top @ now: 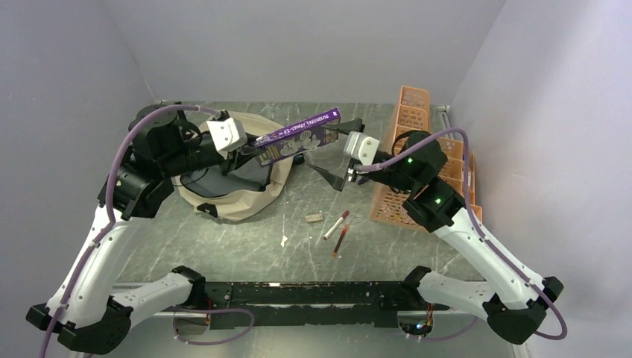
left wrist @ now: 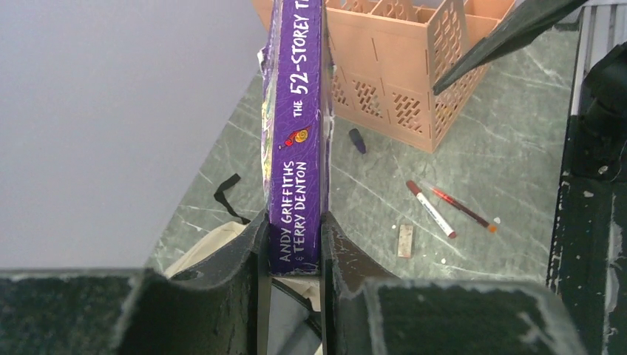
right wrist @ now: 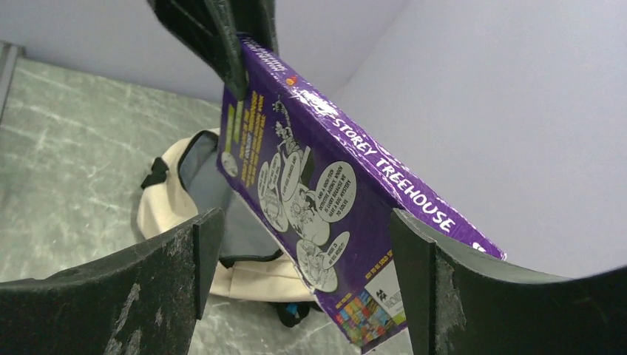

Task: Pack the student bag
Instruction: Pick up the book from the center of the board.

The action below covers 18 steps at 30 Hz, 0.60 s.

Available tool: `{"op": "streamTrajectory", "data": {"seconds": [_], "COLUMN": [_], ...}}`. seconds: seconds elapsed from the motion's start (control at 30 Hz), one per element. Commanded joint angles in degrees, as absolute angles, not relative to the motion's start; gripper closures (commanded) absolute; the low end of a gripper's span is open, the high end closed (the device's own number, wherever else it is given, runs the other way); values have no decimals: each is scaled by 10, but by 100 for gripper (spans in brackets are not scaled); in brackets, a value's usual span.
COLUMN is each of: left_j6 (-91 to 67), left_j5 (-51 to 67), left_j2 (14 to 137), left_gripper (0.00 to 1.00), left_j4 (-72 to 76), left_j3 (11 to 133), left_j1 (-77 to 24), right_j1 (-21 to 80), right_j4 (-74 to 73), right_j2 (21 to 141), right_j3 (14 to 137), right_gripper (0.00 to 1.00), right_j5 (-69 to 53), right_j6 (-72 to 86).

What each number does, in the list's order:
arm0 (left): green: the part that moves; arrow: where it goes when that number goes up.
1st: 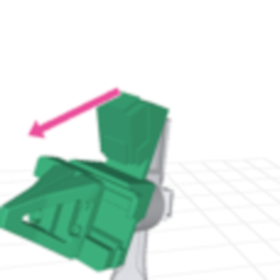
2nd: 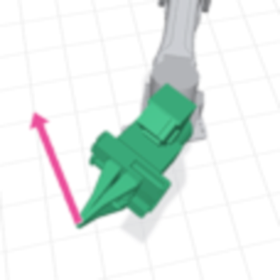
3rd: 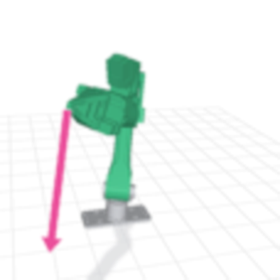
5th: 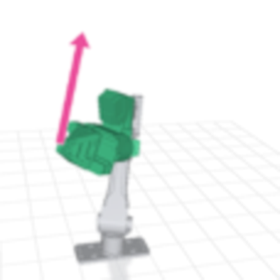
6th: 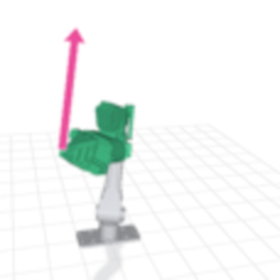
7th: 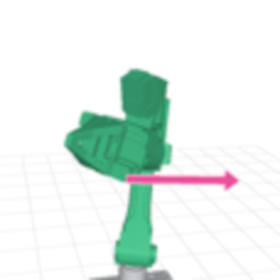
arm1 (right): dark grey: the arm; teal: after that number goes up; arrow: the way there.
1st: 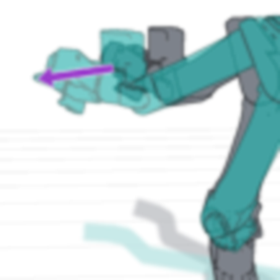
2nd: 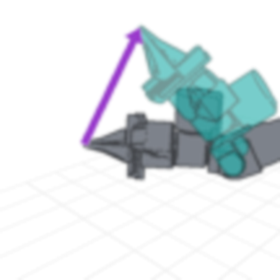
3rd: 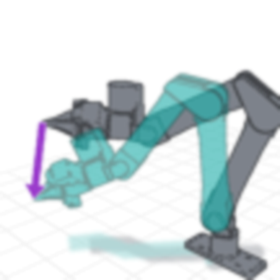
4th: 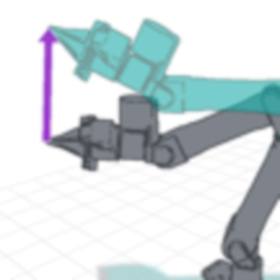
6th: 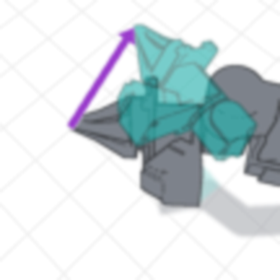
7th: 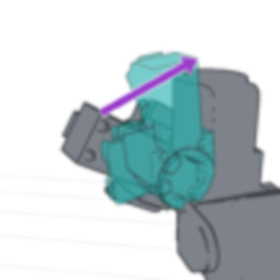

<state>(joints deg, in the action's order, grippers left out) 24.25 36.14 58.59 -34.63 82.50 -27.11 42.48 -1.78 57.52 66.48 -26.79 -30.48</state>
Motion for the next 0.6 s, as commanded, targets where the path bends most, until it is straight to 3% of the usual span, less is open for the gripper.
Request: {"op": "streamTrajectory", "data": {"seconds": [0.0,0.3,0.57], "left_j6": [309,324,334], "left_j5": [377,379,375], "left_j2": [570,592,595], "left_gripper": [95,95,95], "left_j4": [-366,-377,-377], "left_j3": [845,842,830], "left_j1": [-297,-311,-316], "right_j1": [423,423,424], "right_j4": [-103,-296,-418], "right_j2": [560,624,731], "right_j3": [709,837,927], "right_gripper": [15,19,37], "right_j5": [-313,-397,-381], "right_j6": [-361,-424,-438]}}
